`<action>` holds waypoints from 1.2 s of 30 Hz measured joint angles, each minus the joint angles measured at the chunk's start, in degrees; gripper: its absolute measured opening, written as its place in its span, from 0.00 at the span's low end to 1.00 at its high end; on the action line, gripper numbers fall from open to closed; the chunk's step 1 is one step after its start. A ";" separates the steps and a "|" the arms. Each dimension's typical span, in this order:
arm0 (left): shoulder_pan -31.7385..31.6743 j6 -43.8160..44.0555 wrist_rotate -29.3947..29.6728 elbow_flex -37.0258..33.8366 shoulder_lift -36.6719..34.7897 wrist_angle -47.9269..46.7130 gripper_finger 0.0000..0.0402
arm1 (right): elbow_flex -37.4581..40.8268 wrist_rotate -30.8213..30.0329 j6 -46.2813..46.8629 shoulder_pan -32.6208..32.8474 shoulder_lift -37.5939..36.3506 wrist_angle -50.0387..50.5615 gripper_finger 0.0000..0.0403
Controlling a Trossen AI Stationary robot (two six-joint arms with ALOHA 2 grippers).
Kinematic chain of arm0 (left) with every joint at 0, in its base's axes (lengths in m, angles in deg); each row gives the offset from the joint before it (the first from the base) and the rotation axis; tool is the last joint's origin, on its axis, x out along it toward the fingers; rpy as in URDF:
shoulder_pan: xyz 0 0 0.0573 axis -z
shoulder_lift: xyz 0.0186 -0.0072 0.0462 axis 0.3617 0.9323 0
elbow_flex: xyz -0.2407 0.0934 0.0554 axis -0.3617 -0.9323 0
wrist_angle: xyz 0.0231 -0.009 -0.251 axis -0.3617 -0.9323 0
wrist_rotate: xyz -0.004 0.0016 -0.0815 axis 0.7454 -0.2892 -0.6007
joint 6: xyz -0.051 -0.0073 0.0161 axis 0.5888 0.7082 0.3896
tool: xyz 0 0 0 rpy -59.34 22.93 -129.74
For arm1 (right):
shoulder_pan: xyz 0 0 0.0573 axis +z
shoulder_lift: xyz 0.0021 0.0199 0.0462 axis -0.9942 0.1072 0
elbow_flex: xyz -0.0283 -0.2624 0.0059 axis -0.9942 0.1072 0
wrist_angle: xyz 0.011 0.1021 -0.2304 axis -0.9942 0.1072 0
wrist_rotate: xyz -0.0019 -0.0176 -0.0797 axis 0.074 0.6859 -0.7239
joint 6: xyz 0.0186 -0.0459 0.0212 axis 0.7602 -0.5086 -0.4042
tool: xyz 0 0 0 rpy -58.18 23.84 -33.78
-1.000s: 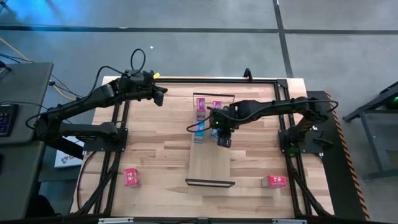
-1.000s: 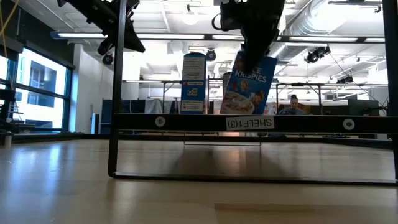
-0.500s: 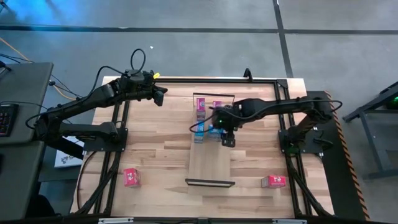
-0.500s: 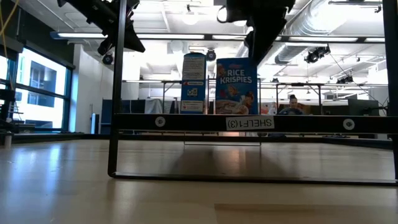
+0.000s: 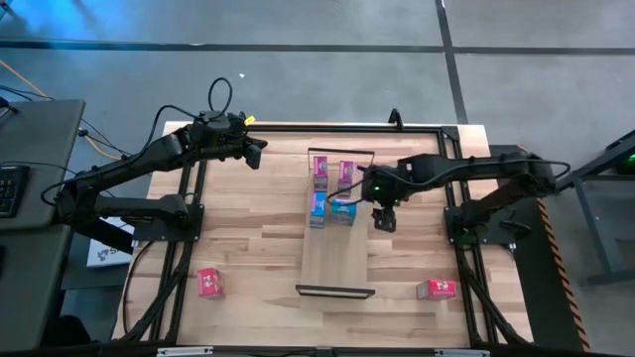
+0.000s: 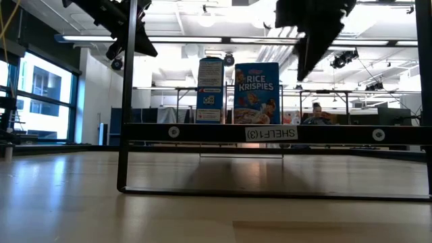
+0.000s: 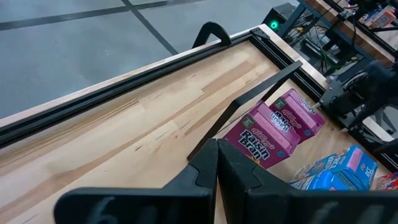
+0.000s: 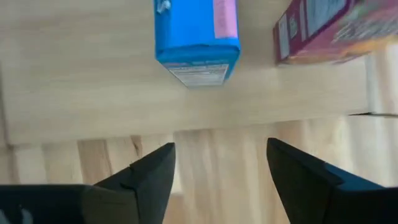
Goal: Stack cereal on shelf
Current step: Put the blue cereal box on the shelf aligned with the other blue cereal box
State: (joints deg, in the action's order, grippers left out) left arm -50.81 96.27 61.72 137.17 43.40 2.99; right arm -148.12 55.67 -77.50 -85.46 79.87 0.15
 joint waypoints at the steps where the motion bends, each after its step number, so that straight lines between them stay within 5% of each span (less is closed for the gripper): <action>1: 0.00 -0.01 0.00 -0.01 0.00 0.00 0.00 | 2.74 0.99 1.94 -0.17 -1.62 -3.06 0.58; 6: 0.00 0.00 0.00 0.00 0.00 0.08 0.00 | 13.92 2.39 12.20 -0.24 -8.78 -18.76 0.45; 14: 0.00 0.13 1.25 -0.02 0.00 0.19 0.00 | 18.44 -10.07 16.40 -0.79 -10.25 -25.05 0.03; 22: 0.00 0.18 1.53 -0.02 -0.02 0.45 0.00 | 18.51 -7.22 16.96 -3.24 -7.50 -34.48 0.01; 36: 0.00 0.02 1.77 0.00 -0.02 0.41 0.00 | 18.51 -0.39 19.05 -3.21 -7.38 -34.59 0.00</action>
State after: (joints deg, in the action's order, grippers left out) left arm -50.81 96.29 63.49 137.17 43.38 3.40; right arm -129.62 55.28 -58.45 -88.67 72.49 -34.44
